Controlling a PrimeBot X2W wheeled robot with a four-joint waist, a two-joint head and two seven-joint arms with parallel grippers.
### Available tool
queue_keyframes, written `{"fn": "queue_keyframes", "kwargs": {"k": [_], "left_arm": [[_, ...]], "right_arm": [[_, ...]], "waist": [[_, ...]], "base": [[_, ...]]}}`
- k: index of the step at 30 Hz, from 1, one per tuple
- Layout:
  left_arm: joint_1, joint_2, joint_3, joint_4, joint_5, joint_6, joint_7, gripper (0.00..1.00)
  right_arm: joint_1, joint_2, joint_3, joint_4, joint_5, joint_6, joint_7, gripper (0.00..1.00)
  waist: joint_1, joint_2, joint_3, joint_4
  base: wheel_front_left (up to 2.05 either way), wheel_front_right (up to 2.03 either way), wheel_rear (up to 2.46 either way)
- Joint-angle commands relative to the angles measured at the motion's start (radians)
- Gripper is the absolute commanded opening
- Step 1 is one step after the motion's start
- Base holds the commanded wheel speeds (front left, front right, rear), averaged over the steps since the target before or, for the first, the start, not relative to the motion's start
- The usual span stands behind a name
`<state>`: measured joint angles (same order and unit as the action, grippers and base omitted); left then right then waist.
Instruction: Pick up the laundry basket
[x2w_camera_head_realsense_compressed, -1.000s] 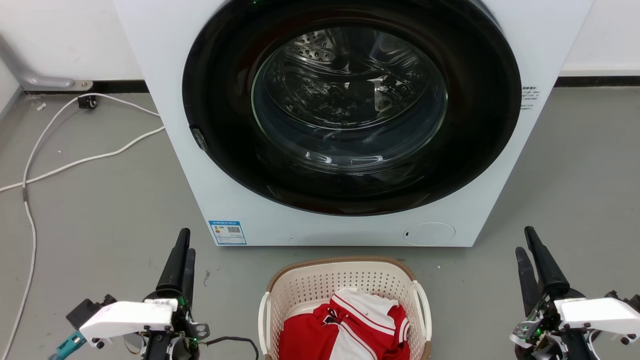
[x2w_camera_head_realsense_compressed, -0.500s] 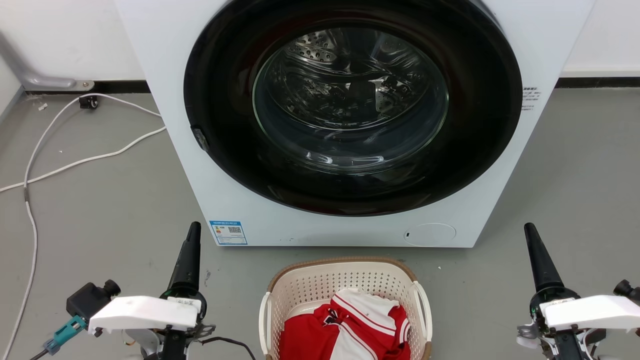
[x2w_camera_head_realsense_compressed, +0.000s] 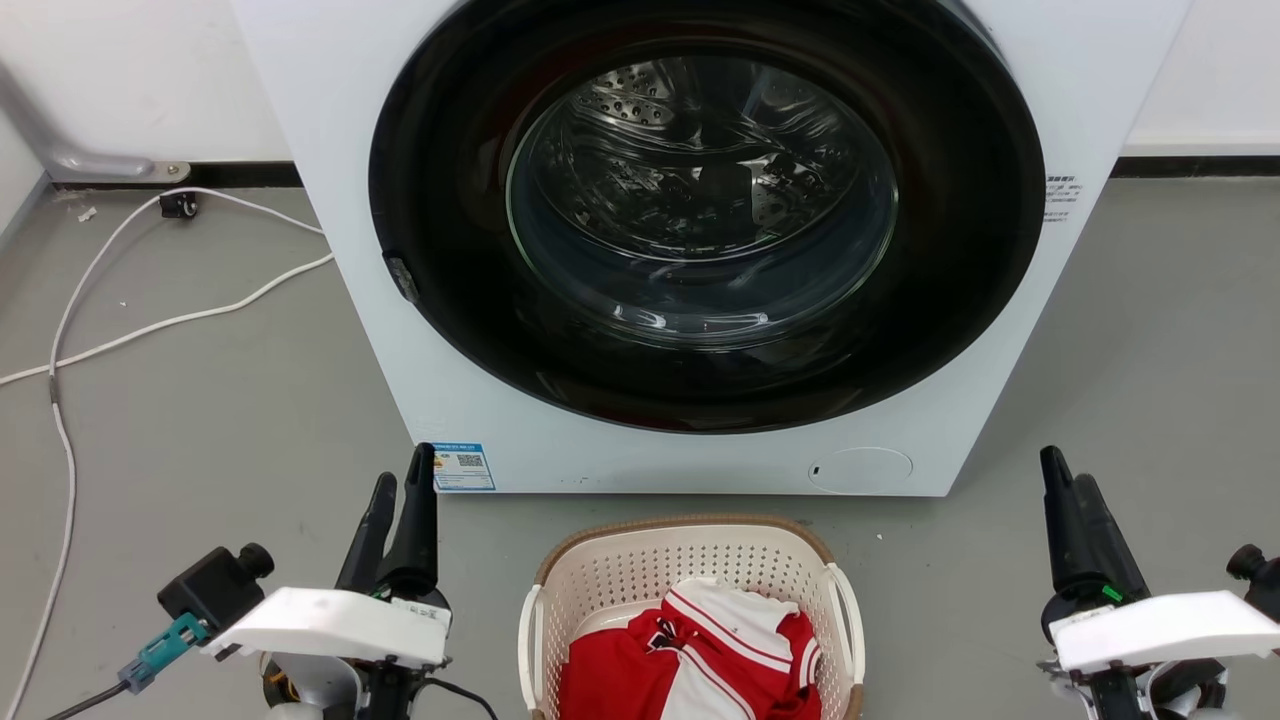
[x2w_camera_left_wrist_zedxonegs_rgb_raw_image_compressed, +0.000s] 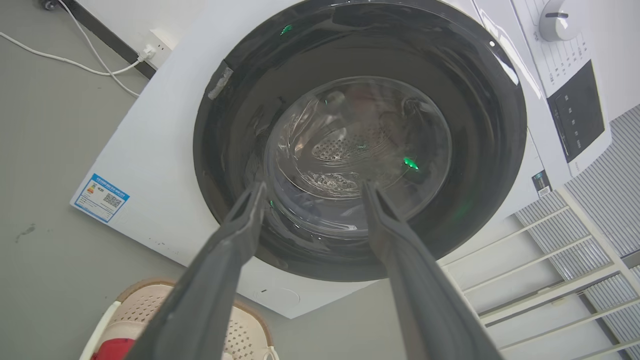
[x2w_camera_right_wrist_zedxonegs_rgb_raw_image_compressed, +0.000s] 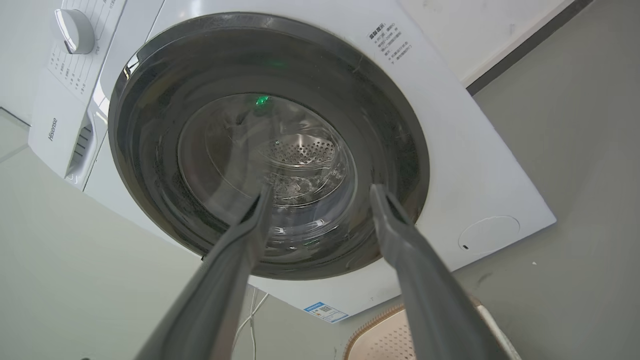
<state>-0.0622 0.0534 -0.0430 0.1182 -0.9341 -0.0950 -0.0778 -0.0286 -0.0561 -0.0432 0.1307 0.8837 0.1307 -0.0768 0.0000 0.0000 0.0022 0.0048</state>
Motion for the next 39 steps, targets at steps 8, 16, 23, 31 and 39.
{"fn": "queue_keyframes", "kwargs": {"k": [8, 16, 23, 31, 39], "left_arm": [[0.006, 0.002, -0.02, -0.022, 0.146, 0.023, -0.033, 1.0], [0.012, 0.001, -0.033, -0.023, 0.247, 0.033, -0.055, 1.0], [0.012, 0.0, -0.045, -0.024, 0.333, 0.039, -0.077, 1.0], [0.019, -0.001, -0.053, -0.018, 0.412, 0.047, -0.096, 1.0], [0.021, -0.001, -0.057, -0.009, 0.495, 0.058, -0.114, 1.0]], "right_arm": [[0.012, 0.001, 0.006, -0.036, -0.165, 0.0, -0.03, 1.0], [0.022, 0.002, 0.007, -0.054, -0.275, 0.0, -0.038, 1.0], [0.031, 0.003, 0.006, -0.069, -0.371, 0.0, -0.044, 1.0], [0.042, 0.004, 0.006, -0.081, -0.46, 0.0, -0.048, 1.0], [0.048, 0.005, -0.002, -0.09, -0.553, 0.0, -0.041, 1.0]], "waist": [[0.0, 0.0, -0.001, 0.0], [0.0, 0.0, -0.001, 0.001], [0.0, 0.0, 0.0, 0.003], [0.0, 0.0, -0.001, 0.003], [0.0, 0.0, -0.003, 0.003]], "base": [[0.0, 0.0, 0.0], [0.0, 0.0, 0.0], [0.0, 0.0, 0.0], [0.0, 0.0, 0.0], [0.0, 0.0, 0.0]]}}
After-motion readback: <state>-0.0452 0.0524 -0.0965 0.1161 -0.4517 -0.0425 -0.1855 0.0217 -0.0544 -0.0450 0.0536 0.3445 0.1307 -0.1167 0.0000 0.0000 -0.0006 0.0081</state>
